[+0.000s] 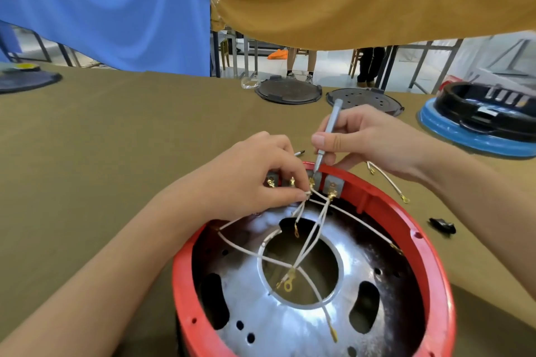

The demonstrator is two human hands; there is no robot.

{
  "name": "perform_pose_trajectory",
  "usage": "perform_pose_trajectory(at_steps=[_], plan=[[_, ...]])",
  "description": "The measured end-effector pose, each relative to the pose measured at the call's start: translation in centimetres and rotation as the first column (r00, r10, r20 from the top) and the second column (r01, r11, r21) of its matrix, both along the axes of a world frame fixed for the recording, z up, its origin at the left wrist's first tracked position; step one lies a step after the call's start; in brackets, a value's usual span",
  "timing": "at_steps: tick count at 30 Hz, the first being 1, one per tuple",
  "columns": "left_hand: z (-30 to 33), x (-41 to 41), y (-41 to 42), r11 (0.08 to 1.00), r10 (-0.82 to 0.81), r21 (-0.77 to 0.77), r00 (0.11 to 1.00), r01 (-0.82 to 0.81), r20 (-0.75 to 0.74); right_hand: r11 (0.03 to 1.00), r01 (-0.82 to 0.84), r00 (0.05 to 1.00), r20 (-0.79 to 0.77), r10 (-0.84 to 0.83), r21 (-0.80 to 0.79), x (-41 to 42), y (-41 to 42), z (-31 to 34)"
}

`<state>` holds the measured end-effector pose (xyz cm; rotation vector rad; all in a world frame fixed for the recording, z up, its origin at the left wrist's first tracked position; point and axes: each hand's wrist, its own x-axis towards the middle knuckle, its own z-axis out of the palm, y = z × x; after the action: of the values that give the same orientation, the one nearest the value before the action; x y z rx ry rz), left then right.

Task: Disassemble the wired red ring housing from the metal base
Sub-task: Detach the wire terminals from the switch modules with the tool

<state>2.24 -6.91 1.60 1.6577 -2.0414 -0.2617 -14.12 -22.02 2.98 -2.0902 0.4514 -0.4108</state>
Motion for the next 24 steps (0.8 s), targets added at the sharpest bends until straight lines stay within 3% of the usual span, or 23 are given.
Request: perform_pose_trajectory(at_steps=[7, 19, 24], plan=[[0.0, 0.1, -0.1, 1.0, -0.017, 0.01, 1.0, 0.017, -0.009, 0.976, -0.037, 0.997, -0.063, 0.052, 0.212, 0.5, -0.9, -0.7], [0.1, 0.1, -0.1, 1.0, -0.013, 0.02, 1.0, 0.013, -0.008, 0.999, -0.022, 0.999, 0.034, 0.023, -0.023, -0.2, -0.2, 0.3], [0.0, 0.1, -0.1, 1.0, -0.007, 0.02, 1.0, 0.008, -0.004, 1.0, -0.022, 1.0, 0.006, 0.022, -0.02, -0.1, -0.1, 0.3]])
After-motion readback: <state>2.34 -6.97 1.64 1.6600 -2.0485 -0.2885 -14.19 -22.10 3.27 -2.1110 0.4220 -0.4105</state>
